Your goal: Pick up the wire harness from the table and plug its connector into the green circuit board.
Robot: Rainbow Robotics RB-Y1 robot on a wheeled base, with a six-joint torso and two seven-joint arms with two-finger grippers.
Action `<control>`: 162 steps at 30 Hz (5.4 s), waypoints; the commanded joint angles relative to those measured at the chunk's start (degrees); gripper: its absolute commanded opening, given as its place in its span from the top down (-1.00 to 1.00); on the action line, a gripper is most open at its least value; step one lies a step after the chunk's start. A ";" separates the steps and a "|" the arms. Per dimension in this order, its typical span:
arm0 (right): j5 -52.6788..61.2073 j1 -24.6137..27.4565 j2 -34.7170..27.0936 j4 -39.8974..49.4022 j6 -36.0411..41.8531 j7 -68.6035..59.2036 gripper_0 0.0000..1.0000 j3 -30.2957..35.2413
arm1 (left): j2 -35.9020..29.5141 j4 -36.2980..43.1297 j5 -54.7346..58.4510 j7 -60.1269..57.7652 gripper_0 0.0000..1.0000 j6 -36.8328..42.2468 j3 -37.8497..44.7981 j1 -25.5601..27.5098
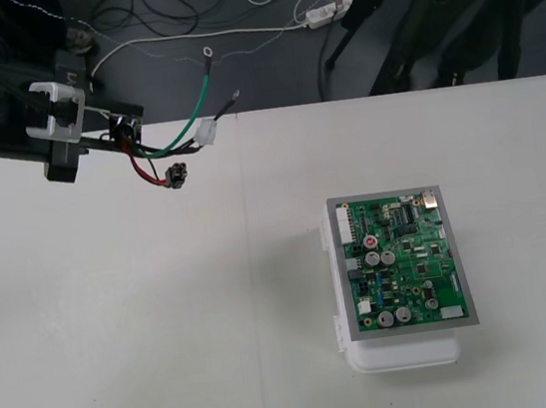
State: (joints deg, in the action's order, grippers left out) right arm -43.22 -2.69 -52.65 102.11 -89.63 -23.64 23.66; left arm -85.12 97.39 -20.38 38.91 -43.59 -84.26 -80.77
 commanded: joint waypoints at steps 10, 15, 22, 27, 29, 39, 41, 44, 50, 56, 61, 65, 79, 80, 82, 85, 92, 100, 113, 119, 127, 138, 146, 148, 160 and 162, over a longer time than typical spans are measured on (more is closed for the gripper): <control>1.03 -1.44 -0.97 5.56 -0.37 -3.34 -1.00 -0.02 | -0.14 0.60 -0.36 -20.45 1.00 -13.89 12.54 8.43; 1.03 -1.53 -0.97 7.05 -0.37 -3.96 -1.00 -0.81 | 2.94 0.60 -5.72 -26.60 1.00 -17.14 25.02 17.31; 1.03 -1.53 -0.97 7.23 -0.37 -4.49 -1.00 -1.86 | 8.13 1.13 -14.25 -34.16 1.00 -21.53 38.38 26.72; 1.03 -1.53 -0.97 7.14 -0.37 -4.49 -1.00 -1.86 | 12.87 1.40 -19.88 -39.78 1.00 -25.75 44.62 31.29; 1.03 -1.53 -0.97 7.14 -0.37 -4.49 -1.00 -1.86 | 14.98 1.83 -21.81 -42.77 1.00 -27.16 47.34 33.40; 5.60 -1.62 -0.97 7.14 -0.37 -5.63 -1.00 -1.95 | 23.51 3.94 -31.56 -57.01 1.00 -38.67 61.85 40.95; 6.75 -1.70 -0.97 7.14 -0.37 -5.89 -1.00 -1.95 | 25.00 4.03 -32.80 -59.65 1.00 -42.19 64.57 42.01; 8.07 -2.14 -0.97 7.23 -0.37 -6.33 -1.00 -2.04 | 26.67 3.94 -33.50 -63.87 1.00 -46.41 66.77 42.89; 9.12 -3.81 -0.88 7.14 -0.37 -7.21 -1.00 -3.18 | 30.36 4.03 -35.26 -72.22 1.00 -46.41 70.72 43.94; 8.94 -6.36 -0.97 6.26 -0.37 -7.91 -1.00 -4.67 | 36.08 5.26 -37.01 -80.30 1.00 -46.41 73.36 43.94; 8.77 -11.28 -0.97 2.31 -0.37 -8.62 -1.00 -7.14 | 41.09 9.48 -38.33 -90.06 1.00 -46.41 73.27 43.85; 7.19 -14.54 -0.97 -0.68 -0.37 -9.06 -1.00 -7.40 | 45.30 11.50 -38.33 -96.30 1.00 -46.41 72.57 43.50; 7.71 -24.20 -0.97 -7.27 -0.37 -10.11 -1.00 -8.72 | 55.50 11.85 -39.12 -110.45 1.00 -46.41 65.36 42.01; 8.07 -25.35 -0.97 -8.50 -0.37 -10.20 -1.00 -9.51 | 55.94 11.85 -39.12 -111.42 1.00 -46.41 65.01 42.01; 8.77 -27.02 -0.97 -10.88 -0.37 -10.20 -1.00 -11.18 | 56.38 11.85 -39.12 -112.91 1.00 -46.41 64.39 42.10; 9.21 -30.01 -0.88 -14.39 -0.37 -9.85 -1.00 -13.55 | 56.73 11.85 -39.04 -113.61 1.00 -46.41 63.78 42.10; 15.54 -33.08 -0.53 -15.89 -0.37 -8.79 -1.00 -19.97 | 57.08 7.90 -36.49 -113.61 1.00 -46.41 60.88 43.59; 12.11 -36.95 5.36 -16.76 -0.37 -6.95 -1.00 -20.06 | 57.43 4.74 -37.54 -112.56 1.00 -46.41 59.12 45.88; 10.61 -39.23 6.42 -18.08 -0.37 -0.35 -1.00 -25.24 | 57.43 4.47 -35.08 -113.61 1.00 -46.41 57.36 48.07; 7.80 -38.79 5.71 -17.03 -0.37 6.06 -1.00 -27.09 | 59.54 4.47 -32.00 -116.69 1.00 -46.41 56.57 46.40; 10.00 -36.77 3.87 -15.09 -0.37 9.23 -1.00 -31.92 | 60.86 4.47 -30.16 -117.57 1.00 -46.41 53.94 44.82; 13.69 -34.14 0.79 -13.86 -0.37 9.31 -1.00 -31.92 | 60.51 4.38 -29.02 -117.48 1.00 -46.41 53.23 44.65; 16.94 -33.34 -0.26 -13.16 -0.37 9.40 -1.00 -31.92 | 59.89 4.38 -28.75 -117.04 1.00 -46.41 53.23 44.65; 17.21 -32.47 -0.44 -12.28 -0.37 9.40 -1.00 -31.92 | 59.98 4.38 -28.75 -117.04 1.00 -46.41 53.23 44.65; 17.65 -28.34 -0.44 -6.31 -0.37 9.49 -1.00 -31.92 | 59.98 4.38 -28.58 -116.86 1.00 -46.41 53.23 44.65; 17.65 -28.34 -0.26 -5.78 -0.37 9.49 -1.00 -32.01 | 59.98 4.38 -28.66 -116.86 1.00 -46.41 53.23 44.65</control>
State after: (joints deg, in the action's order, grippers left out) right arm -26.61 -31.72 -50.89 94.04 -89.69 -16.36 -7.79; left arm -25.65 101.47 -50.10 -76.55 -88.37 -30.31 -33.90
